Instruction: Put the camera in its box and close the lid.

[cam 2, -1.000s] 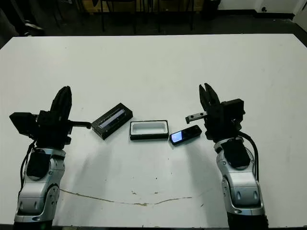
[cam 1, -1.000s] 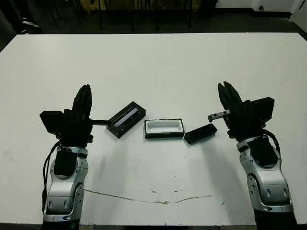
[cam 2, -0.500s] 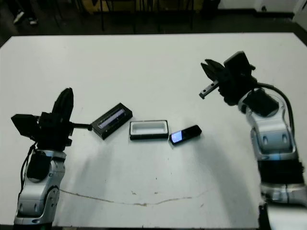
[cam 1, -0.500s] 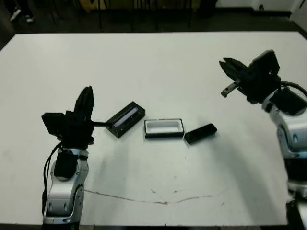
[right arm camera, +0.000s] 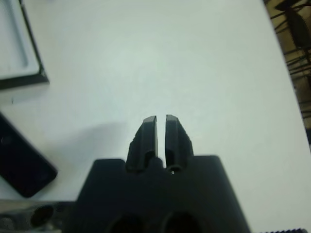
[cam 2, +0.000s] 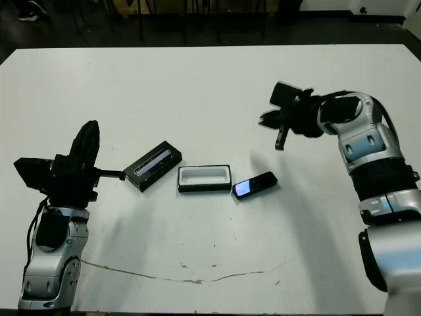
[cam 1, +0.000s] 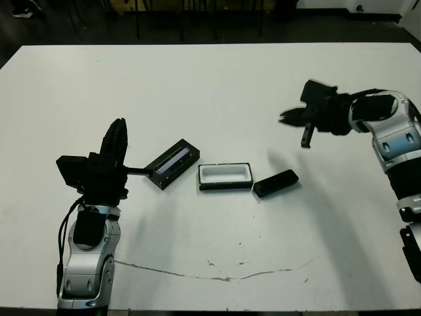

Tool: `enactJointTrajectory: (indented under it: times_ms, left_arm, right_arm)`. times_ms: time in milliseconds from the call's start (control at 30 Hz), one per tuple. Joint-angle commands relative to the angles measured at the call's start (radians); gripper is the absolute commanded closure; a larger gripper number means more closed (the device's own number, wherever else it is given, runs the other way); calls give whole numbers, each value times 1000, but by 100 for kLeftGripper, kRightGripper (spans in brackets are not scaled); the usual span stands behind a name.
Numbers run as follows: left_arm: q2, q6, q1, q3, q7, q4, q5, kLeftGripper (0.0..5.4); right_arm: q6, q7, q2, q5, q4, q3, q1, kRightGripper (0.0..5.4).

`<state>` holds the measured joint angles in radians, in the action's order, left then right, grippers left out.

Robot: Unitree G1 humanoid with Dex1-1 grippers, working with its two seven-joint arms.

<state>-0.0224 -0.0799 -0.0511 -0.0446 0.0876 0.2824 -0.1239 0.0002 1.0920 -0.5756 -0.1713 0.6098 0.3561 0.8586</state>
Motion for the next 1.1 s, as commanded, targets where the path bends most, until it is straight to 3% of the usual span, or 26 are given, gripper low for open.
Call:
enactJointTrajectory:
  times_ms: [33, 433, 767, 1100]
  left_arm:
    - [-2, 9, -23, -2, -5, -10, 4, 537]
    - [1, 12, -37, 6, -4, -2, 3, 537]
    - [6, 9, -41, 7, -6, -1, 8, 537]
    - [7, 0, -41, 11, -6, -4, 16, 537]
  right_arm:
    - [15, 33, 14, -10, 3, 17, -15, 540]
    - [14, 99, -8, -16, -68, 31, -84, 540]
    - [55, 132, -16, -34, -104, 38, -116, 540]
    - [59, 163, -33, 9, -160, 14, -184, 540]
